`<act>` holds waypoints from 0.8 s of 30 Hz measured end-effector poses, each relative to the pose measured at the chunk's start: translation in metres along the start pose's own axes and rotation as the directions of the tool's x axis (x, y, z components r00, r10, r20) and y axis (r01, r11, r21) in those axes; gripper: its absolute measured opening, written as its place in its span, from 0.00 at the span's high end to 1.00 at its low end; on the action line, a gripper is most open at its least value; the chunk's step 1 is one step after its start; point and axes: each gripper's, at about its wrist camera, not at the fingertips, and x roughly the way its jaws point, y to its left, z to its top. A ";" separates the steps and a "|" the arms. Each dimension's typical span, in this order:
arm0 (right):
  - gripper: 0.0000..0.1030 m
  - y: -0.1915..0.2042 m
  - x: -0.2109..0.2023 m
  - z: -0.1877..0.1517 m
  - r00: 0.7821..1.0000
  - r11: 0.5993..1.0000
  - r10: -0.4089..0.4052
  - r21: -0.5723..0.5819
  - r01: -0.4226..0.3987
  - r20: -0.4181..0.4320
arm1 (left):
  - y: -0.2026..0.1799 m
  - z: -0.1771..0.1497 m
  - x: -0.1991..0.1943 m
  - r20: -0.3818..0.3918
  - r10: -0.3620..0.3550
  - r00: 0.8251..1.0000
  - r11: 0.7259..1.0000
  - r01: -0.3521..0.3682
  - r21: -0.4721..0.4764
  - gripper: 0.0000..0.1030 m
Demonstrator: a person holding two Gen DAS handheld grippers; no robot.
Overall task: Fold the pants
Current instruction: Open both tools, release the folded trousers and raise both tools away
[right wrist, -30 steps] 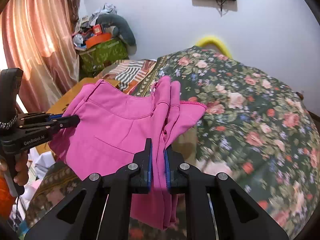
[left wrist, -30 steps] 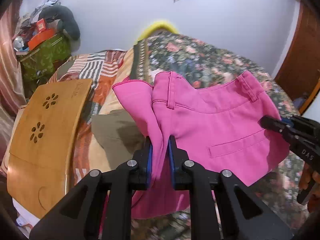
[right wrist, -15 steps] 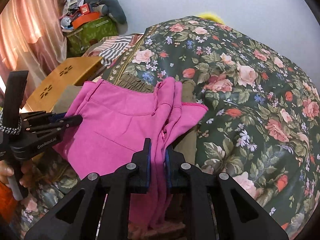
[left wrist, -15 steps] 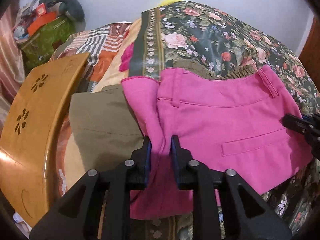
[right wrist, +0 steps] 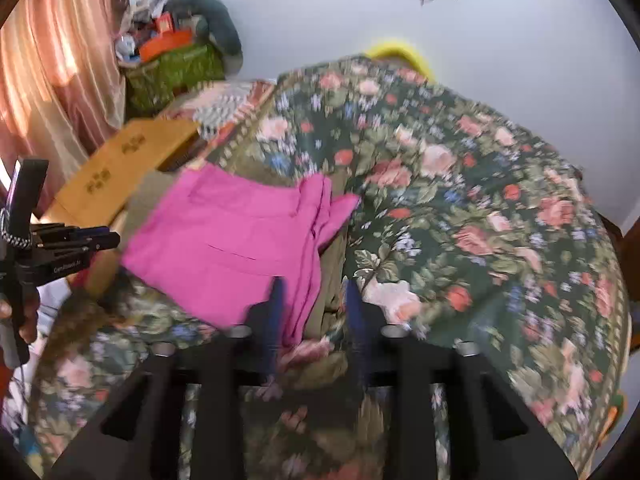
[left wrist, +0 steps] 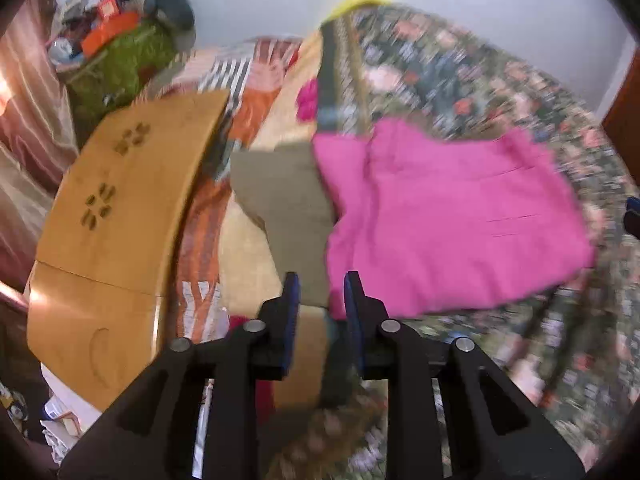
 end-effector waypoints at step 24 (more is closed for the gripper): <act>0.53 0.119 -0.346 -0.084 0.768 0.986 0.149 -0.149 -0.070 0.623 | -0.078 -0.139 -0.412 0.639 -0.179 0.748 0.984 0.123 0.131 0.69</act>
